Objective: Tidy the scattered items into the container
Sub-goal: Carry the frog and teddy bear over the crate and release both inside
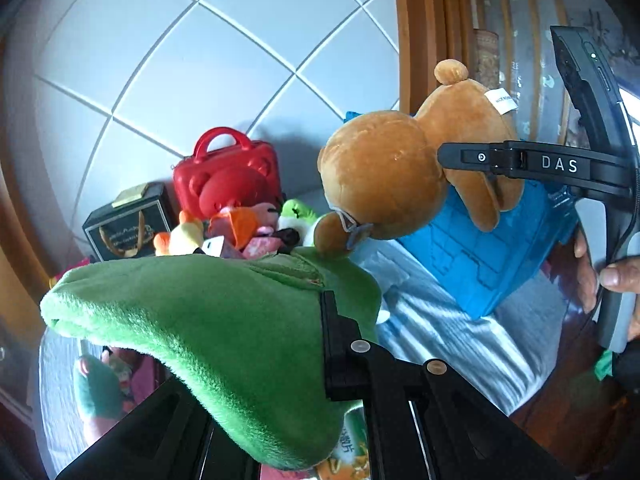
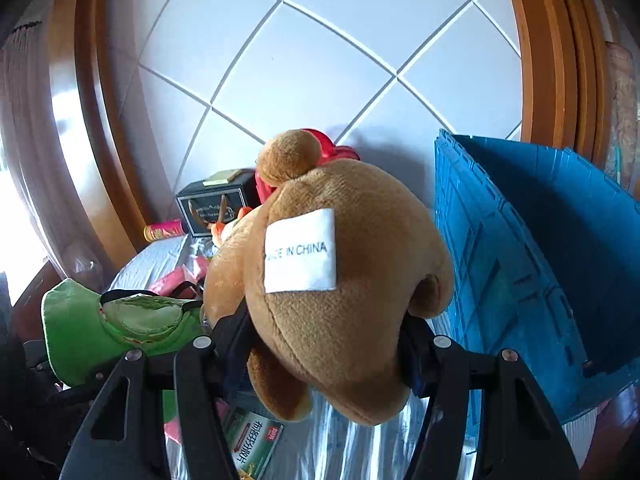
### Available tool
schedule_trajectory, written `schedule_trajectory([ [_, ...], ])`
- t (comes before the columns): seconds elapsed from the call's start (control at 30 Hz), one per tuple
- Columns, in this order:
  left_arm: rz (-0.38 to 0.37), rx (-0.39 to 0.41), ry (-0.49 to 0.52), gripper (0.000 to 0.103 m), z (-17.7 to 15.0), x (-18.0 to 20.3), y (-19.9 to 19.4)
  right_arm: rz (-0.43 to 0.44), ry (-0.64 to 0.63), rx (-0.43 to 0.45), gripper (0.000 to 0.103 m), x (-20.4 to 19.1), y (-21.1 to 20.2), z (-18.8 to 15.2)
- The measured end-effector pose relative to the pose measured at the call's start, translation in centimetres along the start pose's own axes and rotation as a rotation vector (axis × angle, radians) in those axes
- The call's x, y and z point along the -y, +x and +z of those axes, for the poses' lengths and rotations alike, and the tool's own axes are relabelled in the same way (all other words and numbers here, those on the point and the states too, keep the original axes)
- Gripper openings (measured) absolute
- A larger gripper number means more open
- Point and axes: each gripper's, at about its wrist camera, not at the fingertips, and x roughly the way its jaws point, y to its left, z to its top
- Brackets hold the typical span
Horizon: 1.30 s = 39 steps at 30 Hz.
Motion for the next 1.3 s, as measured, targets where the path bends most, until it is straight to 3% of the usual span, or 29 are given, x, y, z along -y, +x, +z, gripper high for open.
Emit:
schedule_trajectory([
  [0.3, -0.068, 0.067, 0.033, 0.005, 2.7, 2.2, -2.3, -0.044, 0.028, 0.088, 0.060, 0.2, -4.9, 1.8],
  [0.6, -0.106, 0.142, 0.101, 0.005, 7.5, 7.4, -2.9, -0.098, 0.073, 0.153, 0.060, 4.6, -9.9, 2.8],
  [0.93, -0.158, 0.184, 0.128, 0.006, 14.9, 17.0, 1.2, -0.224, 0.144, 0.266, 0.060, 16.2, -16.7, 5.0],
  [1.1, -0.179, 0.187, 0.140, 0.006, 18.4, 22.4, 4.3, -0.309, 0.185, 0.251, 0.061, 23.6, -17.8, 5.5],
  [1.3, -0.182, 0.163, 0.150, 0.006, 22.1, 27.4, 8.5, -0.354, 0.220, 0.202, 0.061, 30.4, -16.1, 5.2],
])
